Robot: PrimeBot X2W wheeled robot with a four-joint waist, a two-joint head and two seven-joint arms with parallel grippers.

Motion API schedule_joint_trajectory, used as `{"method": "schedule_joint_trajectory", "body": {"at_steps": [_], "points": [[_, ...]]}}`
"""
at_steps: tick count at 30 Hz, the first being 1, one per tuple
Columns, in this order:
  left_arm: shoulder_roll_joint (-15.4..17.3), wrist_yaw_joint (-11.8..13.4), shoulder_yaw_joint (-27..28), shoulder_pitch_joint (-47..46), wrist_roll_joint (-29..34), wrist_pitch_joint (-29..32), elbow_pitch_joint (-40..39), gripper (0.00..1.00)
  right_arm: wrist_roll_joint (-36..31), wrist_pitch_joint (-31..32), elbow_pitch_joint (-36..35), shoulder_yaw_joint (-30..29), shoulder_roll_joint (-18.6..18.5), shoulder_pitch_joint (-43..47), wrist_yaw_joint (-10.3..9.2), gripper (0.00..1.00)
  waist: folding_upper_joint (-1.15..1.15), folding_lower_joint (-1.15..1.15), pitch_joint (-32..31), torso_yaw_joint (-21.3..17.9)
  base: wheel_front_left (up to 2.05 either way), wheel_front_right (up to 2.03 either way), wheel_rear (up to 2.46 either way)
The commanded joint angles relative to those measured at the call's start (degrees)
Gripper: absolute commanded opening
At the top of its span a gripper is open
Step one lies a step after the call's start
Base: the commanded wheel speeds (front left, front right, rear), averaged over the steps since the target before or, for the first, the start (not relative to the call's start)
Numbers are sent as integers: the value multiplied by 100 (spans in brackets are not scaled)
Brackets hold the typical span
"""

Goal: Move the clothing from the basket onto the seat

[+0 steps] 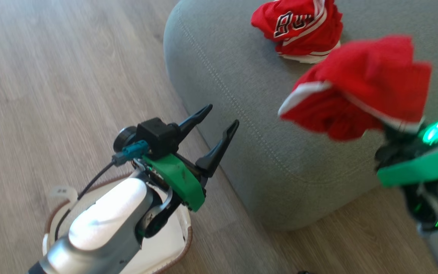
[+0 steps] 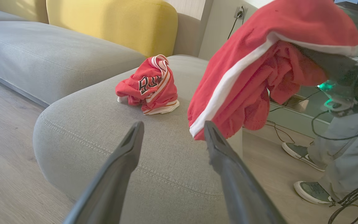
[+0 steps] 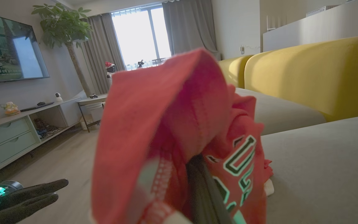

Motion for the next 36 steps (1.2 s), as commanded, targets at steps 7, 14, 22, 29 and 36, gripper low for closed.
{"method": "schedule_joint_trajectory", "body": {"at_steps": [7, 14, 22, 29, 36], "points": [[213, -24, 159, -543, 116, 151, -293, 100, 300, 5, 468, -246, -522, -950, -1, 0, 0, 0, 530, 271, 0, 0, 0], [291, -70, 127, -854, 198, 377, -484, 100, 592, 34, 1430, -414, -916, -1830, -1, 0, 0, 0, 1156, 550, 0, 0, 0], [273, -132, 83, -1223, 314, 514, -610, 100, 669, 256, 2691, -357, -1453, -2882, -1, 0, 0, 0, 1805, 914, 0, 0, 0], [234, -171, 68, -1435, 377, 508, -591, 100, 477, 513, 3830, -293, -1631, -3673, -1, 0, 0, 0, 2175, 1241, 0, 0, 0], [168, -186, 52, -1542, 399, 441, -525, 100, 199, 1091, 5062, -137, -1535, -4197, -1, 0, 0, 0, 2325, 1460, 0, 0, 0]]}}
